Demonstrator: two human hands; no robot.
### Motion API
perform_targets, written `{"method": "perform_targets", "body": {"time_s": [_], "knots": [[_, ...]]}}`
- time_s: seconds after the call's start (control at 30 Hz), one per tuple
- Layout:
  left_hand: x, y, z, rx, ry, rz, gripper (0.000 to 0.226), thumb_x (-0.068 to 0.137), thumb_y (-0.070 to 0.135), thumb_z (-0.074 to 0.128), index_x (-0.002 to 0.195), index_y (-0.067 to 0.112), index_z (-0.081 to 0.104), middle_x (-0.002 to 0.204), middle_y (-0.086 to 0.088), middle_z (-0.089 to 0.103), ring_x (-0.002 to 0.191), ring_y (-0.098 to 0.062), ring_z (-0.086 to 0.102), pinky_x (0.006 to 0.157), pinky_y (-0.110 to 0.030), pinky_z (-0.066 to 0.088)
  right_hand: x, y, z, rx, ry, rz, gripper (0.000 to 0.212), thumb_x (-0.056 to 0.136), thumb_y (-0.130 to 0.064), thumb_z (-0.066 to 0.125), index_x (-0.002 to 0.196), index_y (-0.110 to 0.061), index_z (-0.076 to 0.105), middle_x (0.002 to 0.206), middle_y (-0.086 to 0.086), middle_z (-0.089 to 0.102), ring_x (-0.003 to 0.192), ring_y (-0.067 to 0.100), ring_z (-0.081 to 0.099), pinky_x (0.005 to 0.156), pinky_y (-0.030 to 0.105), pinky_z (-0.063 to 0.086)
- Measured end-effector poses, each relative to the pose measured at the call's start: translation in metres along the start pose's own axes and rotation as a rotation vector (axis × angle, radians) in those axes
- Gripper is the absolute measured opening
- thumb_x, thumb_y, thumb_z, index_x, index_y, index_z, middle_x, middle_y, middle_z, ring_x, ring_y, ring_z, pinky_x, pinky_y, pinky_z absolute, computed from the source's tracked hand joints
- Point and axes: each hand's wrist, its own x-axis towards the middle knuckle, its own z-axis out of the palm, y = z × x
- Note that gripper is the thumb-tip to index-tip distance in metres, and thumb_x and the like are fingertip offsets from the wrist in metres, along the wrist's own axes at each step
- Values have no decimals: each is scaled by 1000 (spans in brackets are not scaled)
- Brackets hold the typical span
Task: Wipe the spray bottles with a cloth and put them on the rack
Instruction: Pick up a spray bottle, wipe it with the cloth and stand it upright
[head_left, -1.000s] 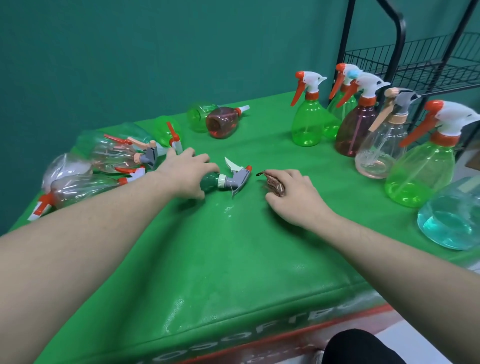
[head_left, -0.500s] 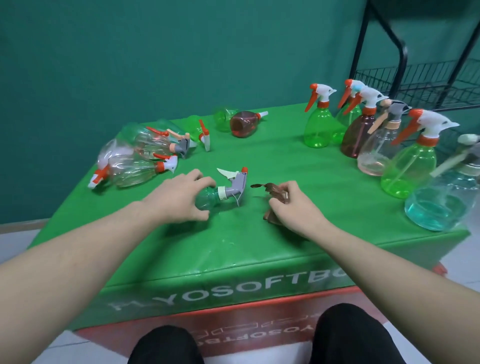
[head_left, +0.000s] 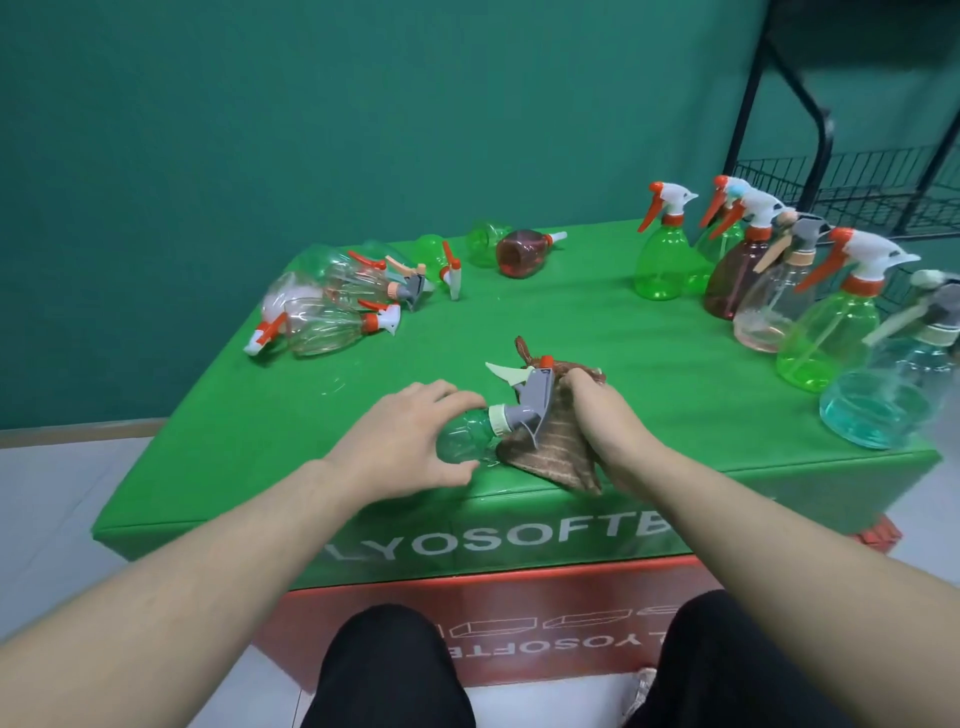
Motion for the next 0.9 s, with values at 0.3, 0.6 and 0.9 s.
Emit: {"method": "perform_targets", "body": {"time_s": [0.3, 0.6, 0.9], "knots": [[1, -5, 15, 10, 103, 14, 71, 88, 58, 66, 151, 34, 43, 139, 7, 54, 121, -16, 53, 105, -32, 42, 10, 1, 16, 537, -78, 115, 39, 100, -35, 36, 112, -7, 61, 108, 20, 64, 99, 29, 55, 107, 54, 43], [6, -8, 18, 7, 100, -35, 75, 83, 56, 71, 149, 39, 41, 136, 10, 51, 119, -16, 51, 104, -32, 41, 22, -5, 28, 783, -123, 209, 49, 100, -48, 38, 112, -6, 60, 104, 17, 67, 94, 30, 62, 99, 45, 48], [20, -9, 15, -16, 56, -120, 76, 82, 57, 72, 149, 40, 40, 132, 10, 52, 116, -16, 54, 99, -34, 49, 14, 0, 8, 802, -197, 127, 50, 103, -46, 38, 118, -7, 65, 122, 25, 69, 108, 35, 63, 105, 54, 45]]}}
